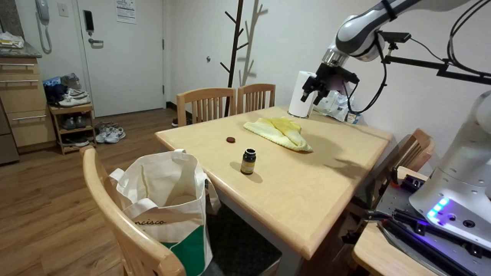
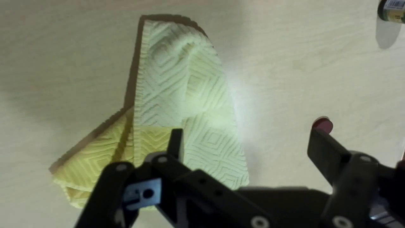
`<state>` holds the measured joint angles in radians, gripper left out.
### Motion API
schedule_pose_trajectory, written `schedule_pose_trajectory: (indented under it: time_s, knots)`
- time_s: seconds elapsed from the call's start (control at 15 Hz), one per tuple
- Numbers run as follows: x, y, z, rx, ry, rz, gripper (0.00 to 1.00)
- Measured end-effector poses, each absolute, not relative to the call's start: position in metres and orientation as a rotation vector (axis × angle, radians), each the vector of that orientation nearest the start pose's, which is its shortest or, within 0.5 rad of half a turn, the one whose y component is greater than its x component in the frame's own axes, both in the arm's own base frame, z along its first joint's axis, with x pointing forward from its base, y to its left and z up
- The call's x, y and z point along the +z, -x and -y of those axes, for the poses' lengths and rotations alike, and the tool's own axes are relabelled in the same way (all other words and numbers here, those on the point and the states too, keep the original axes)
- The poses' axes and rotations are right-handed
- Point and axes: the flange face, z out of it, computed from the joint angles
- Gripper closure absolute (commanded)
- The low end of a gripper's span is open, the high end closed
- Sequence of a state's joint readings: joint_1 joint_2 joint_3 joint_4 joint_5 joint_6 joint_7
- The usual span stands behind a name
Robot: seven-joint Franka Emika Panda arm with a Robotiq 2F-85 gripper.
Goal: Use the yellow towel to wipe the table
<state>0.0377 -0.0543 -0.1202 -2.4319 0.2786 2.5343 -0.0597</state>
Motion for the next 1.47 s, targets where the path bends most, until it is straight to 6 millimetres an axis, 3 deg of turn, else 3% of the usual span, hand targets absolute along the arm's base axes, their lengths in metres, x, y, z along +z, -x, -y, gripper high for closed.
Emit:
schedule_pose_trajectory:
  time_s: [0.2,0.47,0.67,0.93,1.13,1.2,1.33,1.47]
  knots:
    - [0.31,-0.544,0.023,-0.2,3.025,-0.365,0.0]
    - [0.27,-0.607,0.032,-0.18,3.09,-0.659,0.0]
    - [0.232,-0.638,0.046,-0.076,3.083,-0.89,0.0]
    - [0.179,-0.653,0.072,0.036,3.027,-1.169,0.0]
    - [0.149,-0.653,0.083,0.018,2.928,-1.265,0.0]
    - [0.143,-0.654,0.084,-0.014,2.901,-1.28,0.25]
    - [0.136,-0.656,0.084,-0.068,2.859,-1.296,0.31]
    - [0.13,-0.651,0.086,-0.097,2.84,-1.312,0.45]
